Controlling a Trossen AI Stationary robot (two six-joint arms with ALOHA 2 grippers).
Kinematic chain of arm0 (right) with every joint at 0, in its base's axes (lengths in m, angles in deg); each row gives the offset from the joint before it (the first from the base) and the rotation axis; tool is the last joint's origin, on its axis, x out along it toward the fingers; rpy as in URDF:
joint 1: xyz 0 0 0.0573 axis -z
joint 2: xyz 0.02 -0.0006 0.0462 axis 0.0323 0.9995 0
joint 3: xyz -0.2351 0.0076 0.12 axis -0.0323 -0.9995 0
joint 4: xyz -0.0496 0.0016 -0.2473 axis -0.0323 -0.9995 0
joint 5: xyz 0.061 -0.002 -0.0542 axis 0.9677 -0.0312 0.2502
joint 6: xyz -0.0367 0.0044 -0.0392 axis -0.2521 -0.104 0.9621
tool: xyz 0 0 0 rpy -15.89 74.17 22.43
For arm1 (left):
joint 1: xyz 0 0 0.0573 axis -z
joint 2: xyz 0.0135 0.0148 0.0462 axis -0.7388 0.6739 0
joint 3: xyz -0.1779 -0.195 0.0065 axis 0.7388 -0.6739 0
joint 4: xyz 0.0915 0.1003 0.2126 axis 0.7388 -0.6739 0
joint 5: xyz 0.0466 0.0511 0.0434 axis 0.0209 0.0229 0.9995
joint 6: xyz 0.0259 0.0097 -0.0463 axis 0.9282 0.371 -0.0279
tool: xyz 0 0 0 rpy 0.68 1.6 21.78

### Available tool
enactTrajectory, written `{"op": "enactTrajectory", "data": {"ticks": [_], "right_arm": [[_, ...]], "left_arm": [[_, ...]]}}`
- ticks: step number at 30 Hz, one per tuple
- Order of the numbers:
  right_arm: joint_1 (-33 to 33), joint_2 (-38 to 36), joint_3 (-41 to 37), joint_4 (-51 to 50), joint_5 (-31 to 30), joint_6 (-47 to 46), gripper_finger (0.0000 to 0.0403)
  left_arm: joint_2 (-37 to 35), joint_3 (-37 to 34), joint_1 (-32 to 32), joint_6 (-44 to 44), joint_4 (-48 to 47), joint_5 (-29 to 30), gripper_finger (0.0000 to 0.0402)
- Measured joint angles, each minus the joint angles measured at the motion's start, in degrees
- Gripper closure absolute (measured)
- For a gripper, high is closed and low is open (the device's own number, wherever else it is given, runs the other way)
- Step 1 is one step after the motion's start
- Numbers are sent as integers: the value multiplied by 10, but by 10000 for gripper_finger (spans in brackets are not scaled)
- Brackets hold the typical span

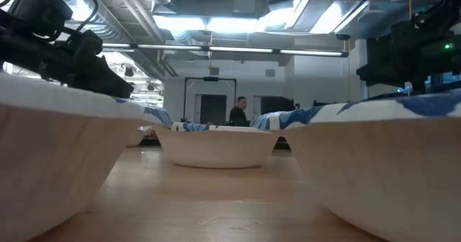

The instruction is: Nest bowls inside each other

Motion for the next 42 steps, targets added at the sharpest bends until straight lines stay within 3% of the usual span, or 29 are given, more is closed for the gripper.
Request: {"op": "enactTrajectory", "data": {"ticks": [42], "right_arm": [[2,0,0,11,24,-2,293]], "left_arm": [[0,0,0,0,0,0,256]]}}
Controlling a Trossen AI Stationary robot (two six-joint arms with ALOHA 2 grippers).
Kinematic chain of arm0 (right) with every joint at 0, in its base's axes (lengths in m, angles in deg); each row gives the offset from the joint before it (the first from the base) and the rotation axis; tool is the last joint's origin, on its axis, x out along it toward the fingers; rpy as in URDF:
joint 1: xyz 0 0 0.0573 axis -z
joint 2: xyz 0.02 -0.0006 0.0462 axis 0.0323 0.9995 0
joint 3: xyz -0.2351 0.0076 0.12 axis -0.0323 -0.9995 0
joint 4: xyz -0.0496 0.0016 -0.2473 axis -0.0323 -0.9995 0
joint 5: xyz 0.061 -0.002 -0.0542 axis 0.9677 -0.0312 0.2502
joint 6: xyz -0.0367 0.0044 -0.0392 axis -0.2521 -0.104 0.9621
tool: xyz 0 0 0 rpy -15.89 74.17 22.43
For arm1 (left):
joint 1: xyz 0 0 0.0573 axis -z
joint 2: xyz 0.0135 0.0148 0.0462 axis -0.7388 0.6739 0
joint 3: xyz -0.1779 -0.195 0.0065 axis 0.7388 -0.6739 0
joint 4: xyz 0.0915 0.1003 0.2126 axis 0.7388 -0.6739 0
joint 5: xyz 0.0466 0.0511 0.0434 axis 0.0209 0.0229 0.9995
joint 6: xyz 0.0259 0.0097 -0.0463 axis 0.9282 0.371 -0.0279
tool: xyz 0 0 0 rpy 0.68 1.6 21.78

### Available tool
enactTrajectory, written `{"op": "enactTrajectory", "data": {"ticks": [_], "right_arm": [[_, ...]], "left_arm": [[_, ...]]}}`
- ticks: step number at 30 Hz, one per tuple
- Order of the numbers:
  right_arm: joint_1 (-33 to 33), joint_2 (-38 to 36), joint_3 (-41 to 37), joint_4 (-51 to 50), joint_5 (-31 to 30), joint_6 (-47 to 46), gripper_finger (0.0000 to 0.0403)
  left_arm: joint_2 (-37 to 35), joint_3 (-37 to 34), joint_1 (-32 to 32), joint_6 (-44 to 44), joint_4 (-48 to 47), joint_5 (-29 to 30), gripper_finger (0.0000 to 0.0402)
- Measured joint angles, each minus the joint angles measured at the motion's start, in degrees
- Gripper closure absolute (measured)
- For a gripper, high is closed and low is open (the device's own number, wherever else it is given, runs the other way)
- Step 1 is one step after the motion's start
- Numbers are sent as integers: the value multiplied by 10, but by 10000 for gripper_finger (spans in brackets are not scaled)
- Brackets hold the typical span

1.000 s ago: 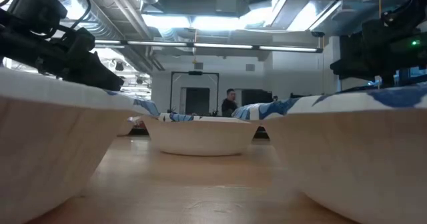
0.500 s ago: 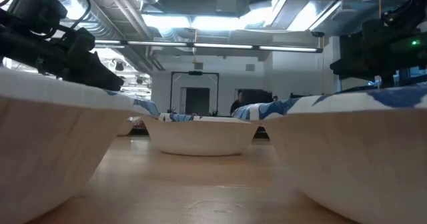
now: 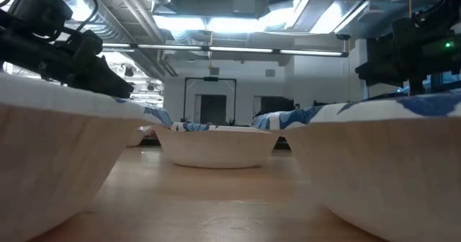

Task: Nest bowls inside each other
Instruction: Stack the blue patterned bowl on the blue patterned bowl

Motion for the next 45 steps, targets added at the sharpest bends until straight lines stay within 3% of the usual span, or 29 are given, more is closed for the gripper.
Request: {"op": "enactTrajectory", "data": {"ticks": [4,13,21,25,32,39,45], "right_arm": [[0,0,0,14,0,16,271],[0,0,0,41,1,-8,165],[0,0,2,74,-12,-36,150],[0,6,41,62,40,19,154],[0,79,196,-119,127,38,155],[0,216,369,-389,159,-32,155],[0,301,450,-490,232,-106,155]], "left_arm": [[0,0,0,0,0,0,256],[0,0,0,0,0,0,256],[0,0,0,0,0,0,256],[0,0,0,0,0,0,256],[0,0,0,0,0,0,256],[0,0,0,0,0,0,256],[0,0,0,0,0,0,256]]}}
